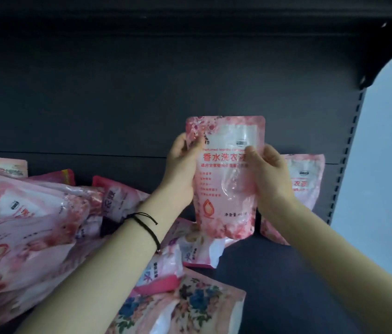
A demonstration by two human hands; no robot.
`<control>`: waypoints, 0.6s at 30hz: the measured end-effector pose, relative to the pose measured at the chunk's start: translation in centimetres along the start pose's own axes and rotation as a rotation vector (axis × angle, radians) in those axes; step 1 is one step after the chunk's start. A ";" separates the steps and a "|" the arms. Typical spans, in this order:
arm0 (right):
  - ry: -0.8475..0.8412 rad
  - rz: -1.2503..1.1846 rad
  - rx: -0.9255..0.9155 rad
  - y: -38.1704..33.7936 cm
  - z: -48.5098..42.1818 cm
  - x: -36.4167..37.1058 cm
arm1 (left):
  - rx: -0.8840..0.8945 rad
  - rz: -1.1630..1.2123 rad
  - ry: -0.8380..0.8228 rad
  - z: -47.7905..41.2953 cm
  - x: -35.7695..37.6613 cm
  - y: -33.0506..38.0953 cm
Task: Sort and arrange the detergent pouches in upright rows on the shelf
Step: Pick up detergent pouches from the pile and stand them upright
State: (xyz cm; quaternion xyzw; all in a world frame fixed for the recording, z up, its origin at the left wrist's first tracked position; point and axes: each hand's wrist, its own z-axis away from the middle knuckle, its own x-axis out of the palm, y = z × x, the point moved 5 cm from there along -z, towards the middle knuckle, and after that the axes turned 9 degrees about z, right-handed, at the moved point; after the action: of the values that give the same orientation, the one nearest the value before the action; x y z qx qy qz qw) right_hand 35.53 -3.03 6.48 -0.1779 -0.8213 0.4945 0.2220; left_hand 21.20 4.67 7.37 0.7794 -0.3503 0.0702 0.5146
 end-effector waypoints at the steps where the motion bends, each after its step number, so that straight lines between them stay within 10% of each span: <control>1: 0.015 -0.001 0.016 0.3 -0.1 -2.0 | -0.038 -0.024 -0.024 0.3 1.2 -1.3; 18: 0.056 0.413 -0.046 2.5 -1.3 -17.1 | -0.170 -0.327 -0.212 2.6 9.2 -9.7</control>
State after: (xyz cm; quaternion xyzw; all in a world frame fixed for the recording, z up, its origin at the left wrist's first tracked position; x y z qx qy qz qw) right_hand 50.77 -9.71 1.60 -0.3611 -0.7719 0.5056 0.1346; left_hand 33.38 0.26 3.17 0.7827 -0.2761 -0.1263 0.5434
